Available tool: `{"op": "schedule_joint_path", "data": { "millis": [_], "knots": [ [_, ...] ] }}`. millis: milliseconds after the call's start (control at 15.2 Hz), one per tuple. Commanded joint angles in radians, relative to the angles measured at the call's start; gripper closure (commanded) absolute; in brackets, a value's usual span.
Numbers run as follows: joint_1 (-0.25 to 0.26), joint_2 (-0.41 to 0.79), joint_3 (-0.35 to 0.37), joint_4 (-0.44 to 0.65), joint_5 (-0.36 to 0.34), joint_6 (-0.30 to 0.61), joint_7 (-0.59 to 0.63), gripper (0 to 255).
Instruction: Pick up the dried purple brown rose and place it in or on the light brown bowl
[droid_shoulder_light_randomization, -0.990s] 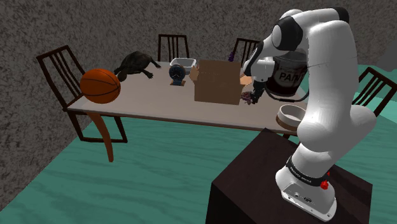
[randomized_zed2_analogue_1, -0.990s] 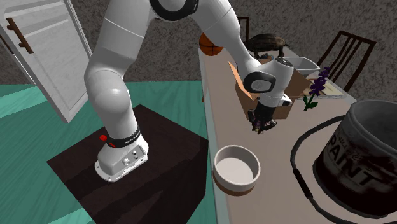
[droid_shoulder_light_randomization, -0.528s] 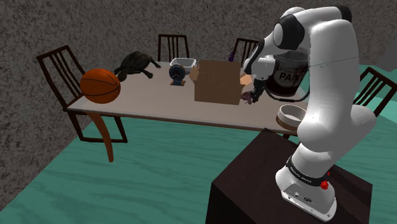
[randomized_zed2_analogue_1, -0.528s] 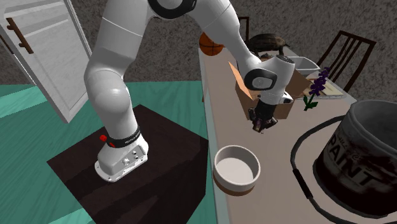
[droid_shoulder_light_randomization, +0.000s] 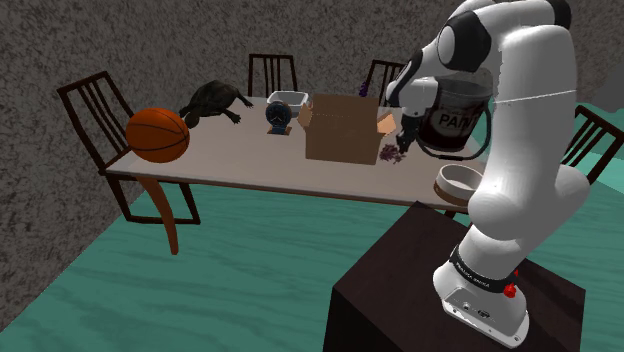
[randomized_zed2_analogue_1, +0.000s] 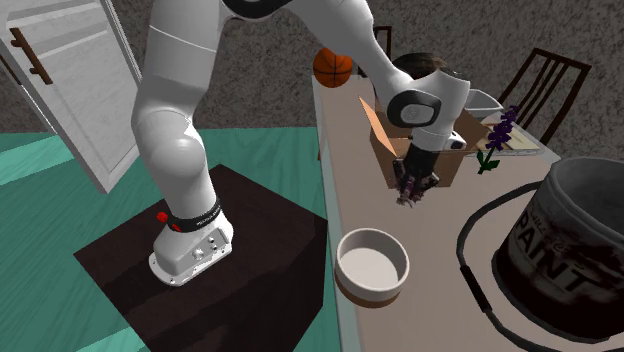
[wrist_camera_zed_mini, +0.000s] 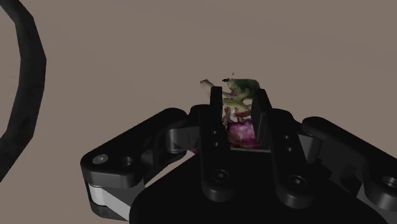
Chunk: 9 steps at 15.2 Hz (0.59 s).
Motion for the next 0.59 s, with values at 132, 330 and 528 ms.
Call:
{"op": "schedule_joint_path", "data": {
  "millis": [132, 330, 528],
  "knots": [
    [0.01, -0.035, -0.014, 0.008, -0.022, -0.041, 0.014, 255],
    [0.017, -0.063, -0.024, 0.014, -0.039, -0.071, 0.024, 255],
    [0.024, -0.089, -0.032, 0.022, -0.055, -0.102, 0.034, 255]
  ]
}}
